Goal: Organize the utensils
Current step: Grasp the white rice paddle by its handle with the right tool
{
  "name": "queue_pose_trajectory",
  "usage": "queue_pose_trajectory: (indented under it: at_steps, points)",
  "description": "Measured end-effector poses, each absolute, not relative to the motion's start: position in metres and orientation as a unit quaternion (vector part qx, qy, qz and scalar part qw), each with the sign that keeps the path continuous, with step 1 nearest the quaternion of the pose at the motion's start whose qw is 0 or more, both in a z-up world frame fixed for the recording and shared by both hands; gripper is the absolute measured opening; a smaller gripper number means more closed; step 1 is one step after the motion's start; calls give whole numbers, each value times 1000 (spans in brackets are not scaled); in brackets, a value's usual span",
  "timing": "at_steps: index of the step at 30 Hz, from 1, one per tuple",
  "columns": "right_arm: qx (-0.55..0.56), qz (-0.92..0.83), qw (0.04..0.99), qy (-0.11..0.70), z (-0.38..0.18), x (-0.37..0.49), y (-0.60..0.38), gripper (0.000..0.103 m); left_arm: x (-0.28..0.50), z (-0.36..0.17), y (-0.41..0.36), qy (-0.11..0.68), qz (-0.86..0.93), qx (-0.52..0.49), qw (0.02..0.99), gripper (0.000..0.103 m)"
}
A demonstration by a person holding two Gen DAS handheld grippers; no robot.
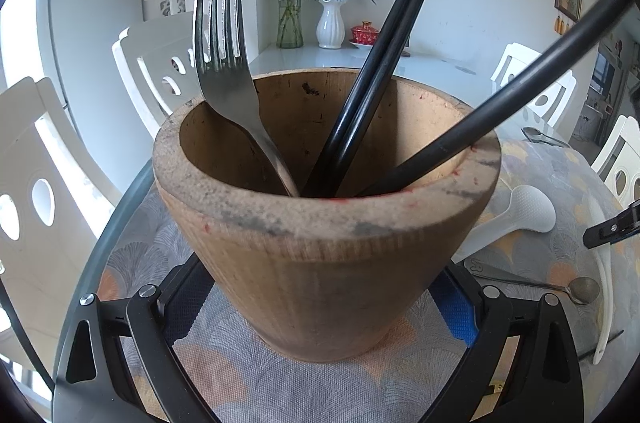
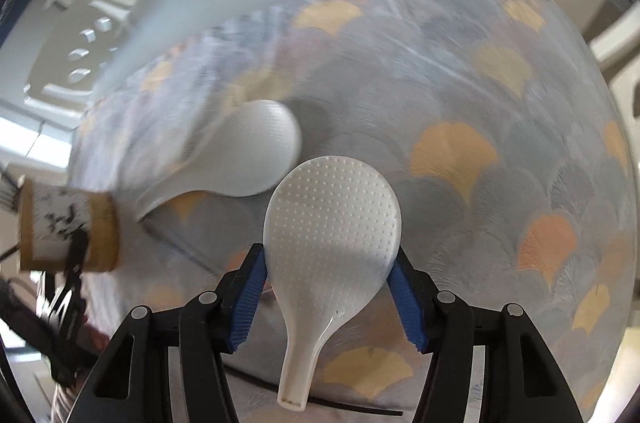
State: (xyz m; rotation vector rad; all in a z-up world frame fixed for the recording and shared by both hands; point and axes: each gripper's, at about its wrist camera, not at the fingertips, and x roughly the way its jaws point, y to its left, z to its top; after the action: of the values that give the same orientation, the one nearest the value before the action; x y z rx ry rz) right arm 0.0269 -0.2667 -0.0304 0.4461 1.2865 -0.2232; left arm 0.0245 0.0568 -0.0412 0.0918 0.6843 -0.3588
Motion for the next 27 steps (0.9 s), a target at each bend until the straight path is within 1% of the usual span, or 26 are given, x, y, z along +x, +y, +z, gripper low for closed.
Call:
queue_pose_trajectory:
  at_steps: [5, 12, 18, 27]
  points:
    - [182, -47, 802, 567, -7, 24, -242, 58, 24, -41, 57, 333, -175, 45, 925, 97]
    - [166, 2, 821, 546, 4, 43, -214, 58, 25, -40, 58, 332, -176, 44, 926, 97]
    - [160, 23, 832, 530, 20, 59, -196, 58, 24, -39, 59, 332, -176, 43, 926, 97]
    - [144, 46, 856, 495, 61, 69, -177, 58, 22, -36, 61, 327, -176, 43, 928, 97]
